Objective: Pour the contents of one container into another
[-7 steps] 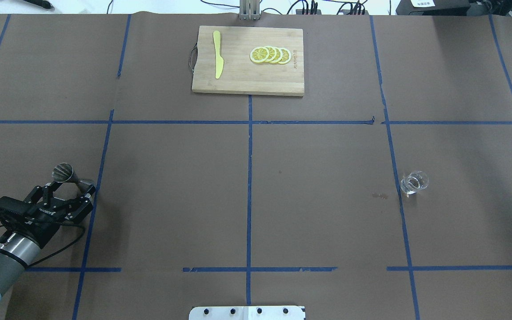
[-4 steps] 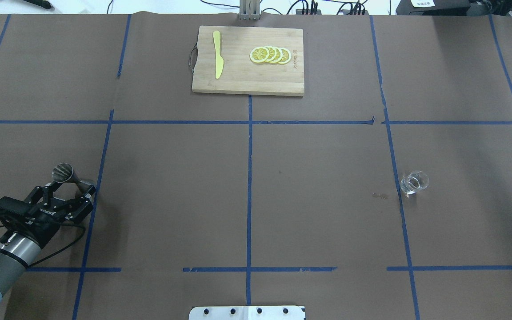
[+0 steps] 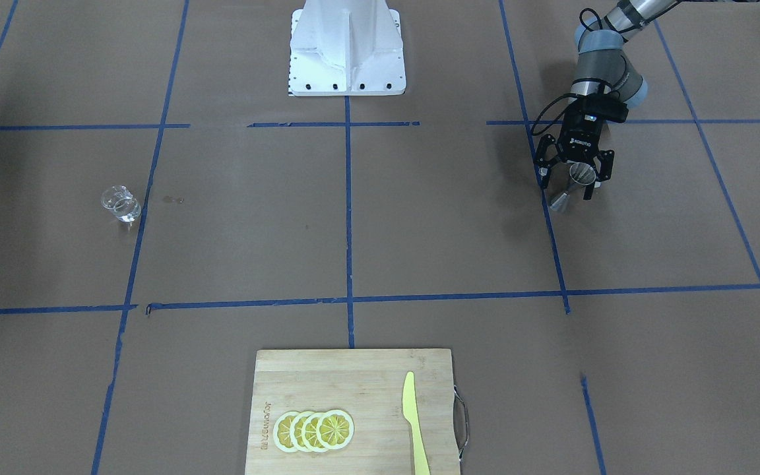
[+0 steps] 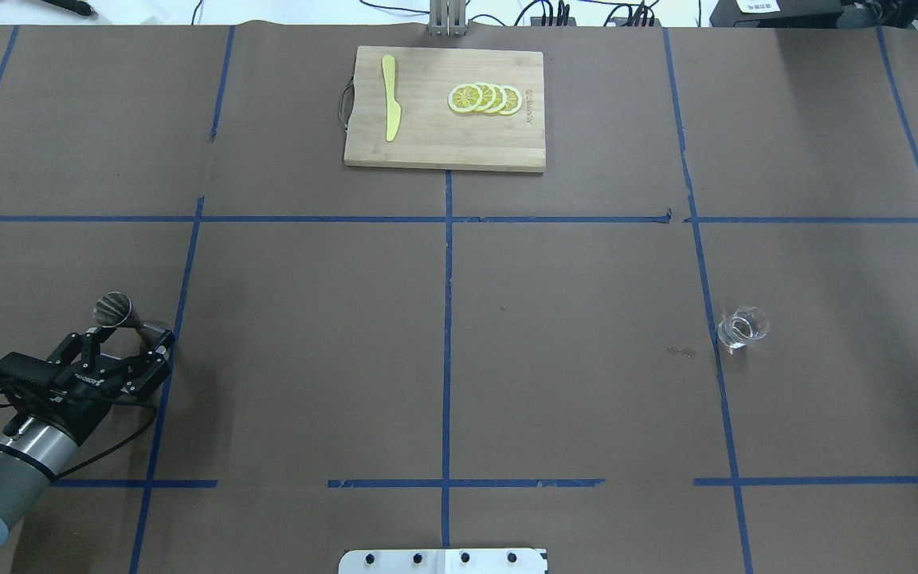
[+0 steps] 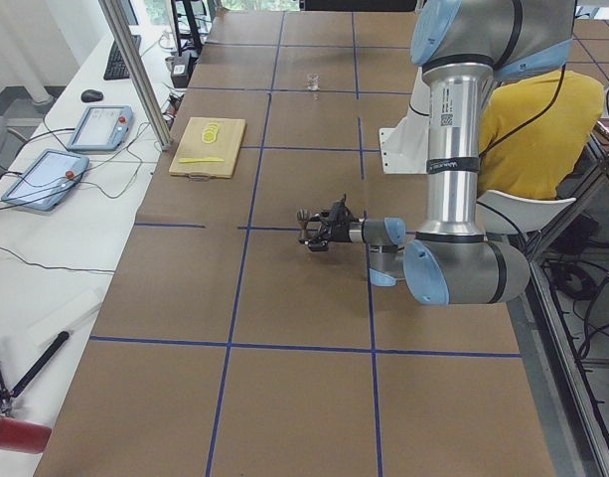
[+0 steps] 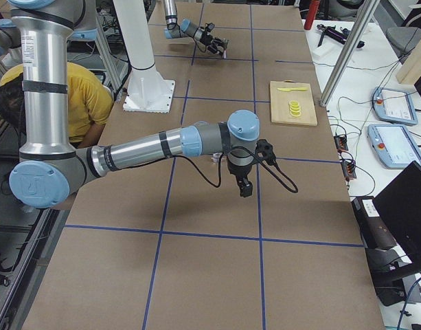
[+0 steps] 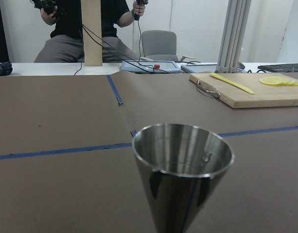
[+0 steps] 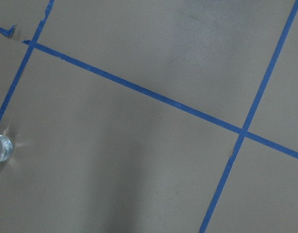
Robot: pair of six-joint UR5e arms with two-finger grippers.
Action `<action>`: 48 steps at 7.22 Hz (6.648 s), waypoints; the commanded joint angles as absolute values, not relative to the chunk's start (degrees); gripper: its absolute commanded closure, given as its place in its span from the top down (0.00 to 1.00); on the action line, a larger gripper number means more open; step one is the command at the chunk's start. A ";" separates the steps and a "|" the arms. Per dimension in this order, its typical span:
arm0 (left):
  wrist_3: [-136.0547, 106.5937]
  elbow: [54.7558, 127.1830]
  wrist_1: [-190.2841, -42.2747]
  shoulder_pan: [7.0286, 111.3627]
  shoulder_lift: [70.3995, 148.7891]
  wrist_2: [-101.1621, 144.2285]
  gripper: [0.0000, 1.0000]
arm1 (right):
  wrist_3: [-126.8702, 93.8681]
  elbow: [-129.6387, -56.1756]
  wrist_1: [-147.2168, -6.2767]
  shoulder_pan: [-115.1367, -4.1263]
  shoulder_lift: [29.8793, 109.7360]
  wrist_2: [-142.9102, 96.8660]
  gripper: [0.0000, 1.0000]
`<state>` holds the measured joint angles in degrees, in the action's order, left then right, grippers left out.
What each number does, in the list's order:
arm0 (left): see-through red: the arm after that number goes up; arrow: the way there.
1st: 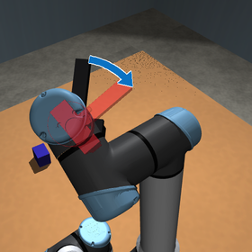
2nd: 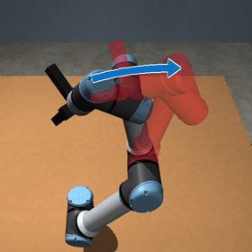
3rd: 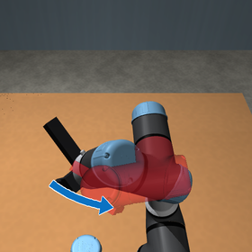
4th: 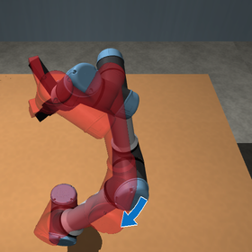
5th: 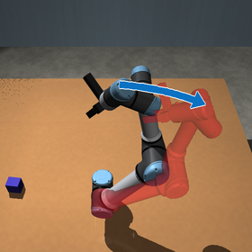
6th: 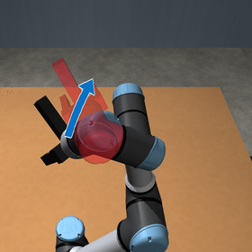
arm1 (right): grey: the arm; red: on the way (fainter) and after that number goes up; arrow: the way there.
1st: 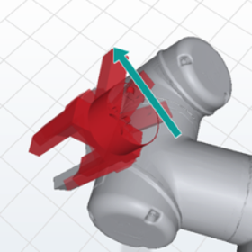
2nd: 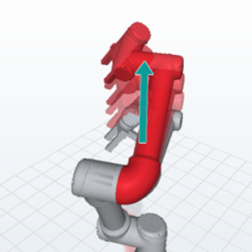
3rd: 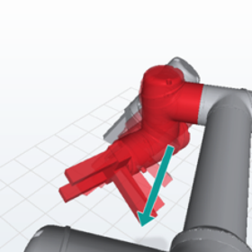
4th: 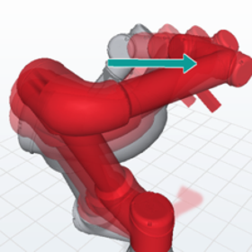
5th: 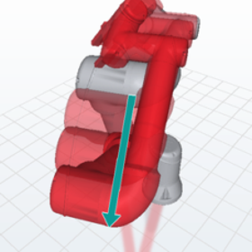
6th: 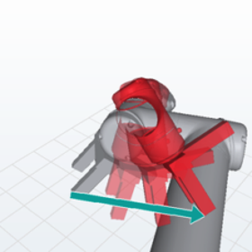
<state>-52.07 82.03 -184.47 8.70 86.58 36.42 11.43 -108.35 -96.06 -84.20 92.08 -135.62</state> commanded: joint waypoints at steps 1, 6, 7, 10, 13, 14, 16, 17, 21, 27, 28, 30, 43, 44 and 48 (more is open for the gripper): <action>-51.86 82.09 -184.57 8.70 86.75 36.30 0.86 | 11.51 -108.37 -96.06 -84.20 92.11 -135.53 1.00; -51.77 82.09 -184.57 8.88 86.84 34.98 0.80 | 11.51 -108.28 -96.06 -84.20 92.11 -135.53 1.00; -51.68 82.09 -184.57 8.88 86.75 34.20 0.80 | 11.51 -108.28 -96.06 -84.20 92.11 -135.53 1.00; -50.98 82.09 -184.57 8.88 87.45 33.93 0.71 | 11.51 -108.28 -96.06 -84.20 92.11 -135.53 1.00; -49.31 82.18 -184.57 8.96 87.45 33.93 0.40 | 11.51 -108.37 -96.06 -84.20 92.02 -135.53 1.00; -49.13 82.18 -184.57 8.96 87.36 33.93 0.29 | 11.51 -108.37 -96.06 -84.20 92.02 -135.53 1.00; -48.96 82.35 -184.66 9.14 87.36 34.10 0.03 | 11.60 -108.46 -96.06 -84.20 92.02 -135.53 1.00; -48.17 82.61 -185.18 9.40 87.36 34.10 0.00 | 11.60 -108.46 -96.06 -84.20 92.02 -135.53 1.00; -43.29 84.80 -186.24 11.50 87.54 34.71 0.00 | 11.16 -109.69 -96.06 -84.20 92.11 -135.53 1.00; -35.43 87.36 -180.29 19.78 103.41 51.59 0.00 | 10.81 -115.39 -96.06 -80.69 91.05 -137.01 1.00; -35.33 87.28 -175.91 19.60 107.28 52.11 0.00 | 9.07 -117.14 -96.06 -79.90 91.05 -139.20 1.00; -34.98 87.19 -173.76 19.34 110.83 54.58 0.00 | 1.26 -121.71 -95.98 -77.44 90.97 -140.27 1.00; -35.77 84.90 -171.74 17.84 114.96 54.41 0.00 | -86.82 -112.54 -50.10 2.36 108.38 -22.28 0.99; -35.77 84.90 -171.74 17.93 115.22 54.40 0.00 | -87.88 -110.24 -50.10 2.46 108.11 -22.24 0.99; -35.86 84.90 -171.74 17.93 115.22 54.40 0.00 | -91.75 -103.98 -50.01 2.11 103.01 -21.10 0.99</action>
